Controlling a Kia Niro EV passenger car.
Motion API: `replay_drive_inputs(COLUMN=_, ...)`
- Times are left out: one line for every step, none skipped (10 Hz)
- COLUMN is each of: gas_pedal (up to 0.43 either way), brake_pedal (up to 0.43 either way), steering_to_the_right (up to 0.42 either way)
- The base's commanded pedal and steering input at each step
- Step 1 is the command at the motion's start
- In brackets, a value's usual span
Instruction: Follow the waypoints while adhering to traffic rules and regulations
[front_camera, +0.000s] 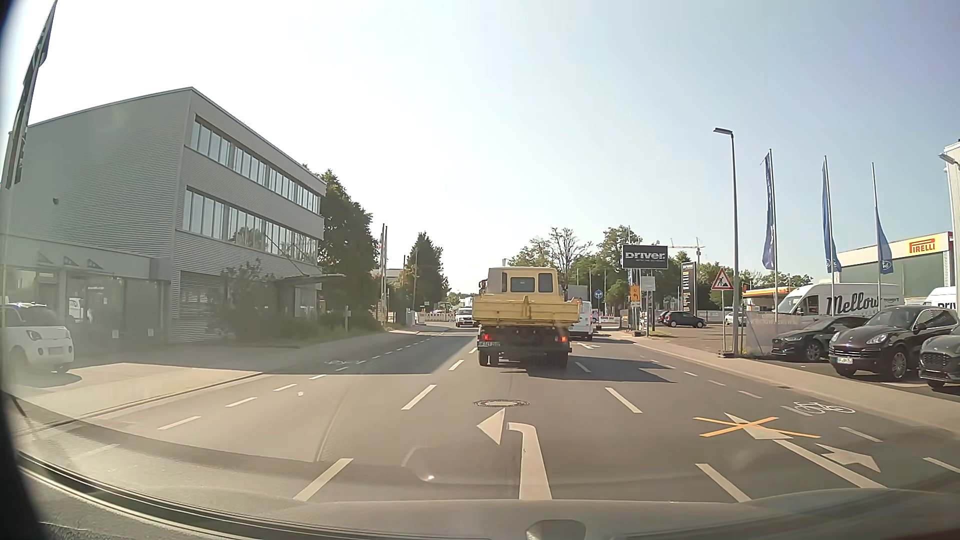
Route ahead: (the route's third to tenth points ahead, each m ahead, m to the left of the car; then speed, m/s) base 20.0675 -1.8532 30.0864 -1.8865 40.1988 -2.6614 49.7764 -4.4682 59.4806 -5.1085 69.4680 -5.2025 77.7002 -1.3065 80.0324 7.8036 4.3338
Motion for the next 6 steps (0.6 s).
replay_drive_inputs(gas_pedal=0.000, brake_pedal=0.128, steering_to_the_right=0.000)
replay_drive_inputs(gas_pedal=0.000, brake_pedal=0.152, steering_to_the_right=0.000)
replay_drive_inputs(gas_pedal=0.000, brake_pedal=0.165, steering_to_the_right=0.000)
replay_drive_inputs(gas_pedal=0.000, brake_pedal=0.177, steering_to_the_right=0.000)
replay_drive_inputs(gas_pedal=0.000, brake_pedal=0.183, steering_to_the_right=0.002)
replay_drive_inputs(gas_pedal=0.000, brake_pedal=0.183, steering_to_the_right=0.006)
